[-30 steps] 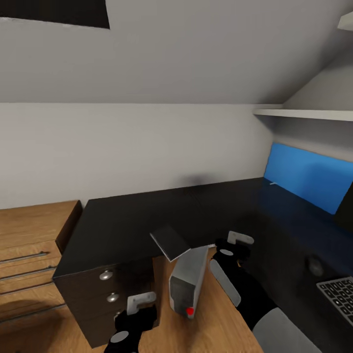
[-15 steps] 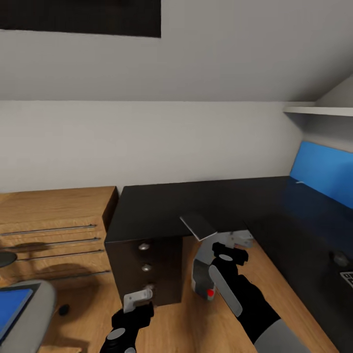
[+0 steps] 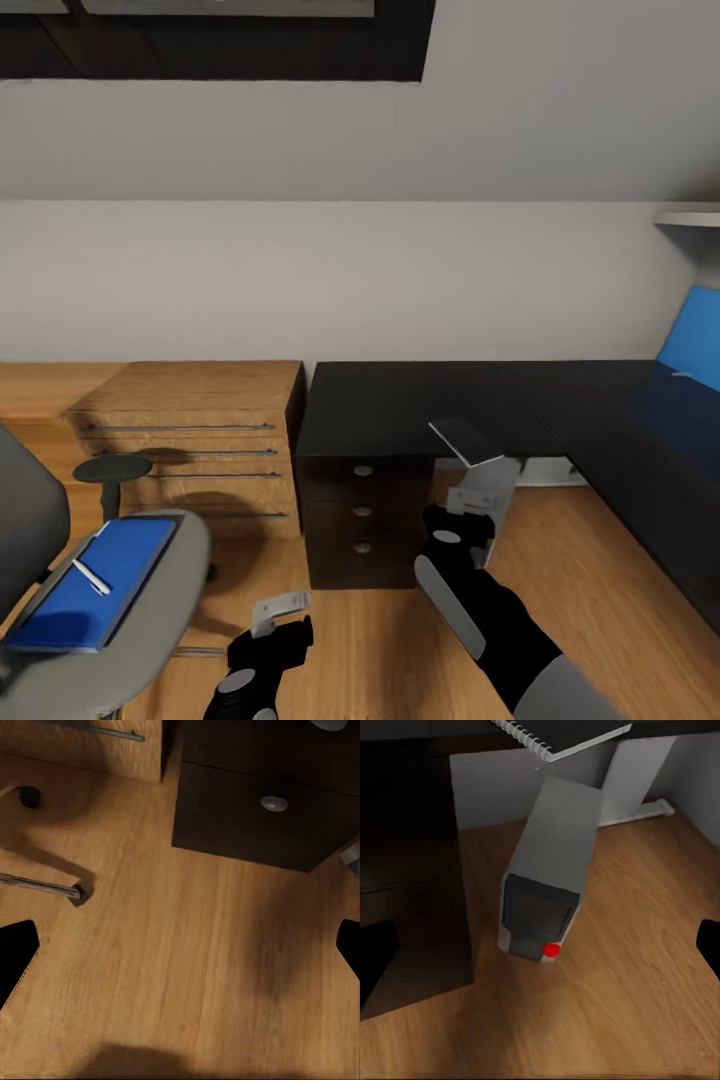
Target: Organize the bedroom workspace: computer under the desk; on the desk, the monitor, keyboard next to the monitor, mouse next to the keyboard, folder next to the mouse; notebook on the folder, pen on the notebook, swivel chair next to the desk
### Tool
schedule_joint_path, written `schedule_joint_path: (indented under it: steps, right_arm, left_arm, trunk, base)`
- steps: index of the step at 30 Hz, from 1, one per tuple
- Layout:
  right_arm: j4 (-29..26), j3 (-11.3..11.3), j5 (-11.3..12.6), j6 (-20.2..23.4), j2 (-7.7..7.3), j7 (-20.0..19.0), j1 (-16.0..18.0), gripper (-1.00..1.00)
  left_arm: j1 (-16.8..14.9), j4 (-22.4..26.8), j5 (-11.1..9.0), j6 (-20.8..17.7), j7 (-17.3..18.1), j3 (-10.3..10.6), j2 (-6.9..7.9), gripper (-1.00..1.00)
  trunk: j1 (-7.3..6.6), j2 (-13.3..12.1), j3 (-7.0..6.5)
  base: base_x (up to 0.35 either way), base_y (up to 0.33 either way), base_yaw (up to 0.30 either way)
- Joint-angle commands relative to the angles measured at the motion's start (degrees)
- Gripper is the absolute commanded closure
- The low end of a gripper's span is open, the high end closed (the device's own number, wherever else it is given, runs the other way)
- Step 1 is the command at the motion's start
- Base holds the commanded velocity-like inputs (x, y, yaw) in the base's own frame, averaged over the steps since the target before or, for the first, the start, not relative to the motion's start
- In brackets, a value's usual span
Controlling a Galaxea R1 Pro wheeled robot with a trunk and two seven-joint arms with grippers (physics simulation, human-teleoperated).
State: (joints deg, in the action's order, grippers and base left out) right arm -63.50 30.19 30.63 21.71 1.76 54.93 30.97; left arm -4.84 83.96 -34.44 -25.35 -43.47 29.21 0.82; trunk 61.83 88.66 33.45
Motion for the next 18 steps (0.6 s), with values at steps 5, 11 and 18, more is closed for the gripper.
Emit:
schedule_joint_path:
  steps: [5,11,18]
  right_arm:
    - [0.42,0.53,0.21,0.36,0.0,0.26,0.05,-1.0]
    - [0.87,0.62,0.22,0.35,0.0,0.08,0.06,-1.0]
    - [0.9,0.95,0.2,0.2,-0.03,-1.6,0.05,-1.0]
  left_arm:
    - [-0.08,0.06,-0.36,-0.15,-0.55,0.21,0.06,-1.0]
    - [-0.08,0.06,-0.37,-0.21,-0.56,0.23,0.01,-1.0]
    - [-0.08,-0.02,-0.37,-0.22,-0.52,0.23,-0.03,-1.0]
  trunk:
    - [-0.02,0.04,0.32]
    - [-0.02,0.04,0.63]
    - [-0.02,0.04,0.99]
  base:
    - [-0.043,0.034,0.247]
    - [-0.005,0.004,0.247]
    - [0.0,0.0,0.231]
